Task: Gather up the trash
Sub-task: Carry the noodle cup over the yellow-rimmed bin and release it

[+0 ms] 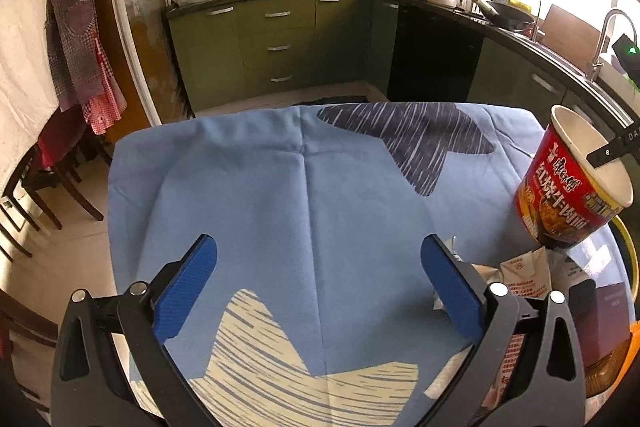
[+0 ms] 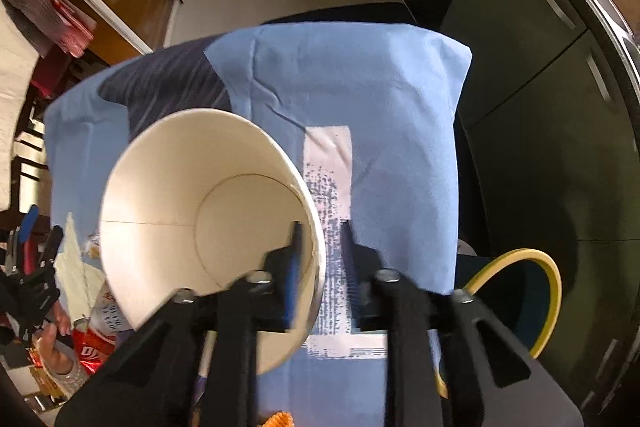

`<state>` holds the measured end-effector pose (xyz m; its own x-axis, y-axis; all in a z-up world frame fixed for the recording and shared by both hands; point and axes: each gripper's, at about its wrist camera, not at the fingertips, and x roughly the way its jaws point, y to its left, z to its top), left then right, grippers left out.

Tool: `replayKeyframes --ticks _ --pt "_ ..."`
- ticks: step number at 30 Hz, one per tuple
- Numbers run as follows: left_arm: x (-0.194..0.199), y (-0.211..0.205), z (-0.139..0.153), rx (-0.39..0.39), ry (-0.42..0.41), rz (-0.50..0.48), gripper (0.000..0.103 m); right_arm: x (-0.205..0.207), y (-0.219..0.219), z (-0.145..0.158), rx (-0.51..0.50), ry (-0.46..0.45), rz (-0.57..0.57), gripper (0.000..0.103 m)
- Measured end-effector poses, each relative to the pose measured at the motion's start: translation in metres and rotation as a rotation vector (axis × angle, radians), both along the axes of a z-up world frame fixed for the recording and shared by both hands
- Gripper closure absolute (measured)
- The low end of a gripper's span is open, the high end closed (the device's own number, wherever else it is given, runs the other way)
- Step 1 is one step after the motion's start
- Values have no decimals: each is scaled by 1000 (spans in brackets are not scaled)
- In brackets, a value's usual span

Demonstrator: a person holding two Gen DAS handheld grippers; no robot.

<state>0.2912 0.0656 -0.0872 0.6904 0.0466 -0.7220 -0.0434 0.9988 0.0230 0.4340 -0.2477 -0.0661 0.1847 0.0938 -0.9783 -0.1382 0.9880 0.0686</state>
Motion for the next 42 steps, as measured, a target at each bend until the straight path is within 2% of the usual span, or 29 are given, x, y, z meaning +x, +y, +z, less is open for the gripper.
replayKeyframes --ticks 6,12,16,20,24,28,32,35,39,42 --pt "-3 1 2 -36 -1 -18 6 -2 -1 0 31 1 -10 98" --pt "-5 3 4 -55 -11 -24 6 -14 -31 36 92 -67 -52 98" --pt "-4 1 1 -58 -1 -28 6 -42 -90 70 132 -134 -139 98" --pt "-5 -4 -1 -50 3 -41 6 -84 -181 77 123 -162 -303 98" --pt "-6 -7 -2 -62 8 -58 6 -127 -273 40 116 -125 -487 98" --pt "-6 -10 -3 -59 6 -69 6 -147 -317 -17 139 -55 -583 98" --pt "-8 -14 -3 -45 -1 -77 6 -142 -324 -66 140 -4 -594 98" --pt "-8 -17 -3 -27 -6 -85 6 -135 -318 -90 118 24 -586 98" --pt "-8 -19 -4 -12 -2 -91 6 -126 -309 -108 84 55 -579 93" --pt "-7 -21 -5 -8 8 -101 6 -125 -308 -108 62 57 -571 89"
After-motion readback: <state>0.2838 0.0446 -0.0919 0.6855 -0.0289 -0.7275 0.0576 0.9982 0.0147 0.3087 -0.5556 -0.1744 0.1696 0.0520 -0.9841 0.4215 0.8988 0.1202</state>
